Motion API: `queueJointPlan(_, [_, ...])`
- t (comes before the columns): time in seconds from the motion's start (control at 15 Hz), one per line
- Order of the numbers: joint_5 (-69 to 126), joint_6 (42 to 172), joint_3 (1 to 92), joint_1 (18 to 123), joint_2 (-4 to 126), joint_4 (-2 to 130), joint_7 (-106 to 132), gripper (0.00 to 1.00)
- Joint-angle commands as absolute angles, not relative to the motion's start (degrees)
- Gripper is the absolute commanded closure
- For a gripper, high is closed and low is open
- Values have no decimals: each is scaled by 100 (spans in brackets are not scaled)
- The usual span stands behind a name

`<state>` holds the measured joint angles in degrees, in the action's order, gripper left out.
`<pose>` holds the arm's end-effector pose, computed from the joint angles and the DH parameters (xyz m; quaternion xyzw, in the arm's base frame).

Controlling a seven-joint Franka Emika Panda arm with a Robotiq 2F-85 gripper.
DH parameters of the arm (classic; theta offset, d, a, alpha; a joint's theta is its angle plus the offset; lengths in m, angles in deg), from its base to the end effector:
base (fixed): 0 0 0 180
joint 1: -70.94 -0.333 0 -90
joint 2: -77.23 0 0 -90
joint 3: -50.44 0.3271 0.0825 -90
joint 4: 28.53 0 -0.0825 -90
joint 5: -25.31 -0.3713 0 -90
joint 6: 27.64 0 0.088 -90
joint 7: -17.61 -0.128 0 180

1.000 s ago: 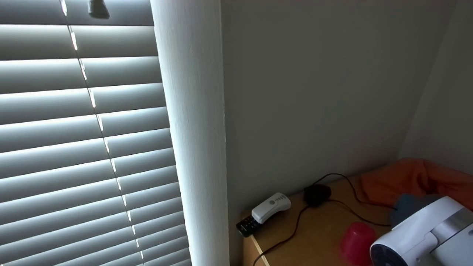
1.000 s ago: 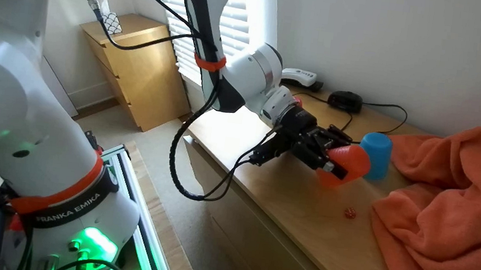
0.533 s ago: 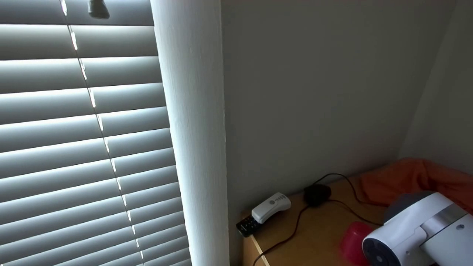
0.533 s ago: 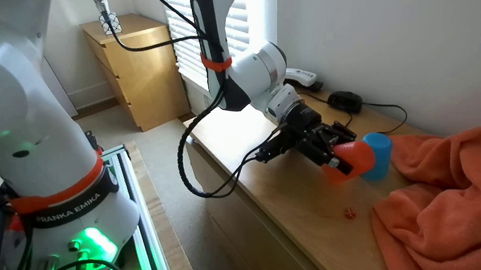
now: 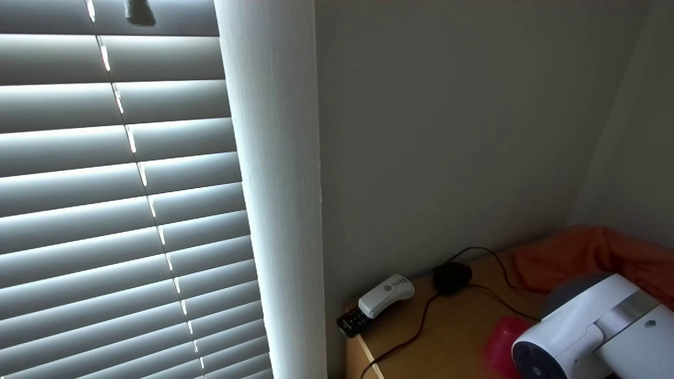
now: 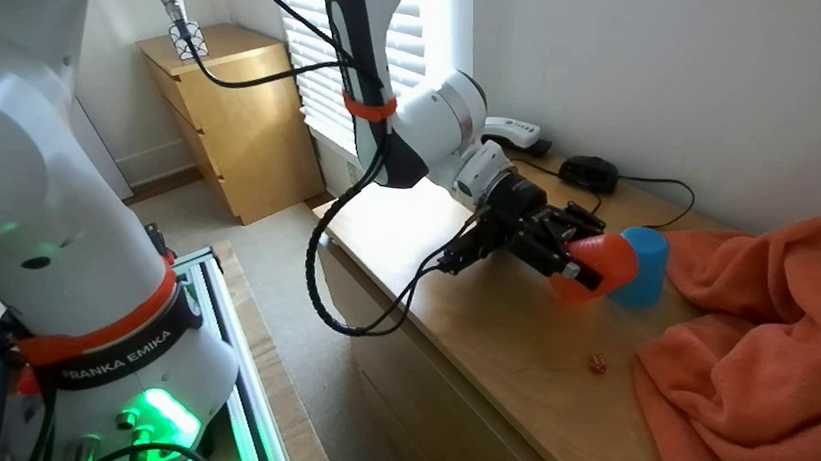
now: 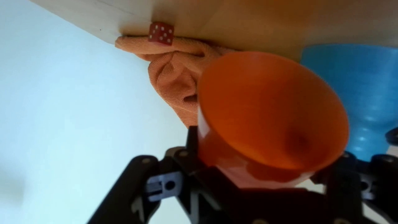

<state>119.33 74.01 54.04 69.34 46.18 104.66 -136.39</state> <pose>0.4642 -0.0630 0.1270 0.6423 -0.4370 0.4531 0.4372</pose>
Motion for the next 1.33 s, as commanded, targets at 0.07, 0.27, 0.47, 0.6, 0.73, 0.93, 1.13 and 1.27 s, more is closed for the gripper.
queueJointPlan(0.07, [12427, 7452, 5481, 6922, 4416, 10514, -13633, 52])
queueJointPlan(0.27, [12677, 7495, 5518, 6933, 4404, 10564, -13623, 52])
queueJointPlan(0.47, [12659, 7486, 5571, 6943, 4400, 10615, -13564, 52])
queueJointPlan(0.6, [12721, 7508, 5572, 6949, 4397, 10625, -13552, 52])
queueJointPlan(0.73, [12853, 7518, 5565, 6950, 4383, 10629, -13542, 52])
queueJointPlan(0.93, [13041, 7692, 5590, 7001, 4338, 10609, -13508, 52])
queueJointPlan(1.13, [13275, 7775, 5592, 7025, 4348, 10645, -13492, 52])
queueJointPlan(1.27, [13471, 7838, 5584, 7043, 4361, 10672, -13505, 52])
